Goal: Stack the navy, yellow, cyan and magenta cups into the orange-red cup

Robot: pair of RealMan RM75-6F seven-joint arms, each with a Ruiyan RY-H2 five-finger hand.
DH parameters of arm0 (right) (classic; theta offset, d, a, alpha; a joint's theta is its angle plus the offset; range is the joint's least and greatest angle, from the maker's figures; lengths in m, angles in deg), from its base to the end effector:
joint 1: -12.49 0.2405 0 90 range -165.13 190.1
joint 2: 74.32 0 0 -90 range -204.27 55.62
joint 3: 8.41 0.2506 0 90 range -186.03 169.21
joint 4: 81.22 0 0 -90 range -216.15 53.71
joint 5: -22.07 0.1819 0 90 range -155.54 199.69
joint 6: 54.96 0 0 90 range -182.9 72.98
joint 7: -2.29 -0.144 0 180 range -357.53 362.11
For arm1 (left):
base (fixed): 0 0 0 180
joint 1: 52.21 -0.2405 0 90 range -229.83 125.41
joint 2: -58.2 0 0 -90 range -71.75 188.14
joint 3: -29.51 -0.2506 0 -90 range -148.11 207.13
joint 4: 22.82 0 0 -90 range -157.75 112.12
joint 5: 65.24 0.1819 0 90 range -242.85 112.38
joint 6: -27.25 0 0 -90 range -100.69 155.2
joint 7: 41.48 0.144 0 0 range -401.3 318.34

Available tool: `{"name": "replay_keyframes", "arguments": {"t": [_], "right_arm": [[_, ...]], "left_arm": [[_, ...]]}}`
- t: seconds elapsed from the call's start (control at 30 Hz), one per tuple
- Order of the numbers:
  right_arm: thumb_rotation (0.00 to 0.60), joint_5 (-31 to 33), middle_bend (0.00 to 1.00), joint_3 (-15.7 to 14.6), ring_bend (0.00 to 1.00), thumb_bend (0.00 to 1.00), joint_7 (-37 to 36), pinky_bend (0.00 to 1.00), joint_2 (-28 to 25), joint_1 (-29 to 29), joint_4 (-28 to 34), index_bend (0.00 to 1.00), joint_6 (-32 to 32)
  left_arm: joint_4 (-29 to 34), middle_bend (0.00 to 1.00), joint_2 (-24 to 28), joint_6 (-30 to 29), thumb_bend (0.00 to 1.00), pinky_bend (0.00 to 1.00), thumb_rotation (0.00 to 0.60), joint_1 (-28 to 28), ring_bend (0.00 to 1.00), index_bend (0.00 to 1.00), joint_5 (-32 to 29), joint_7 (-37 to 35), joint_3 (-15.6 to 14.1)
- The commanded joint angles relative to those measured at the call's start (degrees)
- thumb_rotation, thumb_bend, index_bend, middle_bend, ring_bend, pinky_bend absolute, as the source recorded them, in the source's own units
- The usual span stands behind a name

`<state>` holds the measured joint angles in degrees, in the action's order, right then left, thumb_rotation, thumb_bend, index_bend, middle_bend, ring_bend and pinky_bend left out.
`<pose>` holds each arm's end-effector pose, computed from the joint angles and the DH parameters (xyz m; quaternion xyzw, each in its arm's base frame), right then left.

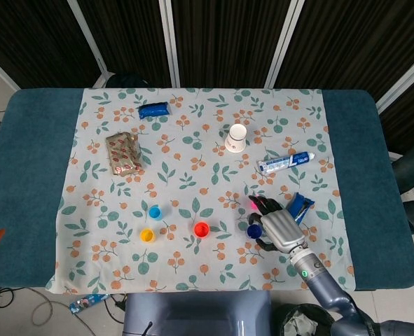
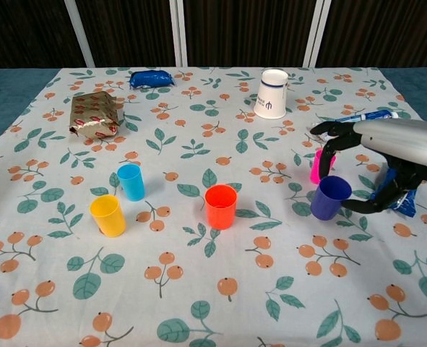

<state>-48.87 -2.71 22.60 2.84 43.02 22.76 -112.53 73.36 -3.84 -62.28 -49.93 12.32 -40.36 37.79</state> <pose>-0.1665 -0.2610 0.0487 0.7459 -0.4176 0.3580 0.3755 -0.3008 0.1780 0.2191 -0.5041 -0.3840 -0.4047 0.6592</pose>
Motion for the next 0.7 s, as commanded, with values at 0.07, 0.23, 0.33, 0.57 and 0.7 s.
{"name": "replay_keyframes", "arguments": {"t": [0.07,0.23,0.33,0.57,0.7], "right_arm": [[0.600,0.5,0.00,1.7,0.04,0.39,-0.2,0.13,-3.1,1.9,4.3,0.42,1.8],[0.600,3.4,0.00,4.5,0.04,0.39,-0.4,0.13,-3.8,5.0,6.9,0.42,4.5],[0.600,5.9,0.00,6.1,0.05,0.39,-0.6,0.13,-3.6,7.1,8.0,0.42,6.7],[0.600,12.9,0.00,8.5,0.05,0.39,2.6,0.13,-1.0,13.1,7.6,0.42,9.5],[0.600,15.3,0.00,8.2,0.05,0.39,6.0,0.13,1.1,15.4,7.3,0.42,8.1]], "left_arm": [[0.1,0.00,0.0,0.1,0.08,0.00,0.600,0.0,0.00,0.04,0.0,0.0,-0.1],[0.2,0.00,0.0,0.0,0.08,0.00,0.600,0.0,0.00,0.04,0.2,0.4,-0.2],[0.1,0.00,-0.1,0.2,0.08,0.00,0.600,0.0,0.00,0.04,-0.1,0.5,-0.1],[0.0,0.00,0.0,0.3,0.08,0.00,0.600,0.1,0.00,0.04,-0.3,0.3,0.0],[-0.2,0.00,0.1,0.6,0.08,0.00,0.600,0.1,0.00,0.04,-0.8,0.0,0.2]]}}
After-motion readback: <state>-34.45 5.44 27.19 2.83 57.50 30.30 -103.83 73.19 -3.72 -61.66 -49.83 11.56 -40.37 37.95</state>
